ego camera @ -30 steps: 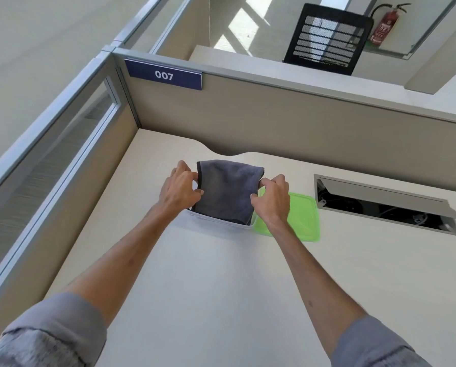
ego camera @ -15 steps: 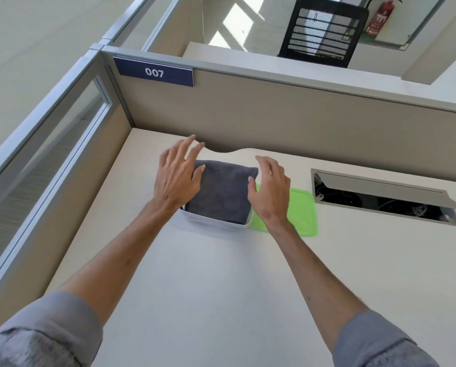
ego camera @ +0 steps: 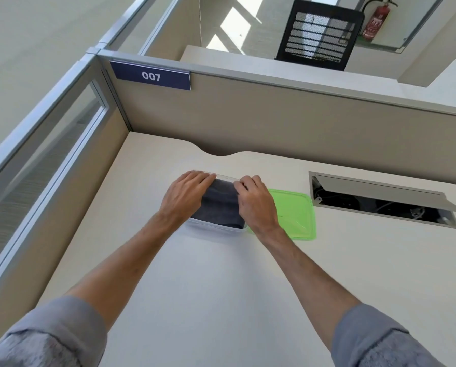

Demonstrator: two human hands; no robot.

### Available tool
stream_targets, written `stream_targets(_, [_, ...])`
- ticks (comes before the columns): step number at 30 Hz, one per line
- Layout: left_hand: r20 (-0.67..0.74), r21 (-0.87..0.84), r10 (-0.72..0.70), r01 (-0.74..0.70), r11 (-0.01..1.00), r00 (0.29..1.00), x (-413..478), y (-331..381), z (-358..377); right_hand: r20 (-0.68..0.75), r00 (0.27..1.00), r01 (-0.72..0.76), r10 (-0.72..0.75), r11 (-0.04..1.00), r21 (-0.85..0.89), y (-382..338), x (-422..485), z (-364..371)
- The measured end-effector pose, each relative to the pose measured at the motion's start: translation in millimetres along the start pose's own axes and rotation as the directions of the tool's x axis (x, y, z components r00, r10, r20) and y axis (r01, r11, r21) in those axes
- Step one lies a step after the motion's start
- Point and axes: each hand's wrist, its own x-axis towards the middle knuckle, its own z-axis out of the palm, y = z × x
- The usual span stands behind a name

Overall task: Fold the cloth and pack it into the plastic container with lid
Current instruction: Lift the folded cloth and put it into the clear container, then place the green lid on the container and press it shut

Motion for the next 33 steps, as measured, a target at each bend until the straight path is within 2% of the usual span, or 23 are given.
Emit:
stream_targets(3, [0.080, -0.011, -0.026, 0.027, 1.000, 0.996, -15.2, 4.8, -0.6, 0.041, 0.998, 0.058, -0.057, 0.998, -0.016, -0.5, -15.4, 7.7])
stream_targets(10, [0.202, -0.045, -0.118, 0.129, 0.991, 0.972, -20.8, 10.8, 1.5, 0.236, 0.971, 0.064, -0.045, 0.995, -0.073, -1.8, -16.0, 11.9])
stream_targets(14, [0.245, -0.077, -0.092, 0.114, 0.990, 0.965, -19.3, 14.0, 11.5, 0.292, 0.956, 0.070, -0.031, 0.989, -0.127, -0.2, -16.3, 6.3])
stream_targets(16, [0.240, -0.089, -0.083, 0.107, 0.990, 0.967, -20.4, 10.8, 18.6, 0.304, 0.952, 0.084, -0.042, 0.988, -0.126, -0.1, -17.5, 3.2])
stream_targets(19, [0.210, -0.103, -0.078, 0.102, 0.989, 0.975, -22.5, 9.6, 21.1, 0.178, 0.984, 0.008, -0.008, 1.000, 0.001, 2.9, -21.8, -4.8])
stream_targets(21, [0.159, -0.125, -0.089, 0.109, 0.986, 0.983, -23.9, 13.4, 17.8, 0.057, 0.991, -0.129, 0.123, 0.984, 0.121, 7.7, -32.8, -15.6])
stream_targets(23, [0.114, -0.143, -0.072, 0.088, 0.986, 0.991, -25.5, 23.8, 14.1, -0.005, 0.959, -0.277, 0.284, 0.940, 0.199, 17.7, -55.4, -24.5])
stream_targets(26, [0.046, -0.166, -0.011, 0.019, 0.986, 0.999, -27.1, 46.9, 14.5, 0.063, 0.929, -0.371, 0.366, 0.919, 0.131, 36.6, -102.5, -23.6])
stream_targets(29, [-0.012, -0.177, 0.069, -0.070, 0.982, 0.998, -26.7, 78.2, 22.1, 0.143, 0.934, -0.332, 0.327, 0.943, 0.014, 54.7, -143.2, -16.5])
stream_targets(33, [0.023, -0.139, 0.209, -0.204, 0.969, 0.978, -32.0, 122.6, 37.2, 0.173, 0.939, -0.282, 0.296, 0.954, -0.097, 67.8, -164.5, -15.8])
